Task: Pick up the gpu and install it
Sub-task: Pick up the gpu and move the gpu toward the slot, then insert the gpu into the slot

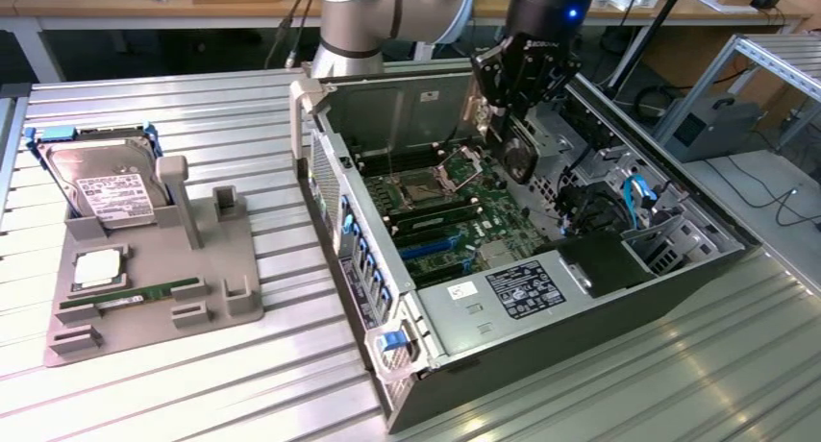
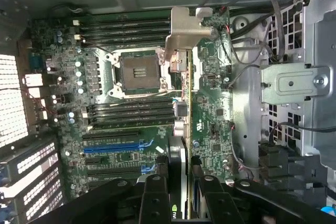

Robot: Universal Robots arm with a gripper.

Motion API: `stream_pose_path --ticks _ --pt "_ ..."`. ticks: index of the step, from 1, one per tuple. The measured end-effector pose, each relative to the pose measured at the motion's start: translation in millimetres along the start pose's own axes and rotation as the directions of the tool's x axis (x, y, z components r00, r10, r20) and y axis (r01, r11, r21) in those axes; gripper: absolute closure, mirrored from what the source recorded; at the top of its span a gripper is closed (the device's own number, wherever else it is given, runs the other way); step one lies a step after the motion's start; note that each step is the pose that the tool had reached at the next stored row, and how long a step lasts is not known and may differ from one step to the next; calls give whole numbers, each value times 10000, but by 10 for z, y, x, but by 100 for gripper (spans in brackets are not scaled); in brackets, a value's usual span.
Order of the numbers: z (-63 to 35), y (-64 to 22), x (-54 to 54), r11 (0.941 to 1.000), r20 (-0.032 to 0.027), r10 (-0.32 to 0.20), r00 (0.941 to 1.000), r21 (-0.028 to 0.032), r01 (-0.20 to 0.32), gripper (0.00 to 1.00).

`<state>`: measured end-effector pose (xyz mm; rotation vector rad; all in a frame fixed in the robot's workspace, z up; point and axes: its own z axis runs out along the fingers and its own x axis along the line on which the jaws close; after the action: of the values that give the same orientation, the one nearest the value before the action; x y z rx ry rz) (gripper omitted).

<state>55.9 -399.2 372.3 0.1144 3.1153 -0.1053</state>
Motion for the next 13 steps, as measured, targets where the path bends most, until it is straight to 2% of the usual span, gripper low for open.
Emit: stream_pose_path --ticks 3,13 --pt "12 1 -11 10000 1 1 10000 18 -1 73" --pt "15 2 -12 10000 6 -65 10000 14 65 73"
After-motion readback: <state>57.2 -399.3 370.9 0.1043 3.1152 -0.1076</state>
